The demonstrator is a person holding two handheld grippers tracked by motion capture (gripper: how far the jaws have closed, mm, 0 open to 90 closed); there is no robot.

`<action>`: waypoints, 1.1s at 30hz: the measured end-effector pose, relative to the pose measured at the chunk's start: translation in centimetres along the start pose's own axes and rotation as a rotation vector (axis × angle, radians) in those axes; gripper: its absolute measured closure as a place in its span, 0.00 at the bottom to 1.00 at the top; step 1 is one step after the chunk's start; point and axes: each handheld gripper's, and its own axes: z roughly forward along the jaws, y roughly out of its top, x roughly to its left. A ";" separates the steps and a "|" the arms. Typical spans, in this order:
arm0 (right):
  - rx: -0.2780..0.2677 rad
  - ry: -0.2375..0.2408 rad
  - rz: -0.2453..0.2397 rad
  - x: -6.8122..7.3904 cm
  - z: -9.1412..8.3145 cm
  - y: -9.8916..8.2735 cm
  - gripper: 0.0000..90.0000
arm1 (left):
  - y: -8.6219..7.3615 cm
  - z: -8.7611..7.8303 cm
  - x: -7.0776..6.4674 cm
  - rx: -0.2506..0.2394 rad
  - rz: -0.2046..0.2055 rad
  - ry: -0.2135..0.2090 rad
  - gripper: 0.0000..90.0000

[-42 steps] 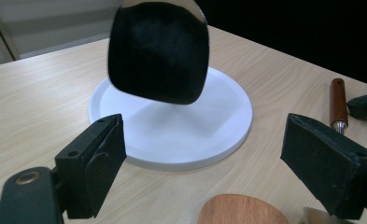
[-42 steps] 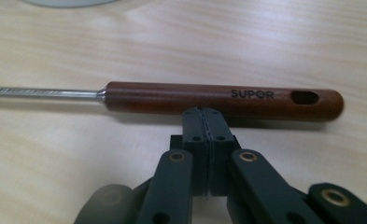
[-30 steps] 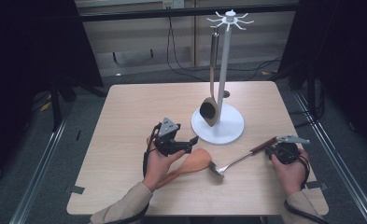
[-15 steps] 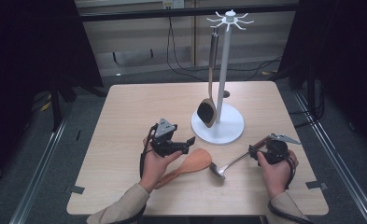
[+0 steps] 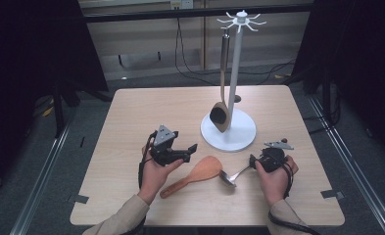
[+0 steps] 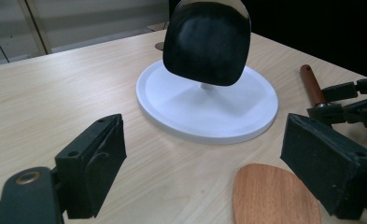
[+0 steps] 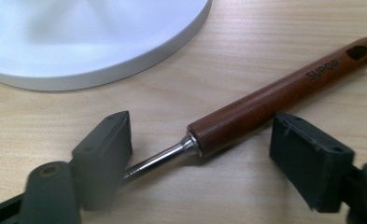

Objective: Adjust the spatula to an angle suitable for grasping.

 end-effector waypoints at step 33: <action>0.088 0.160 0.102 -2.3 -0.6 2.2 0.62 | -0.1 -1.4 0.5 0.001 0.021 0.011 0.15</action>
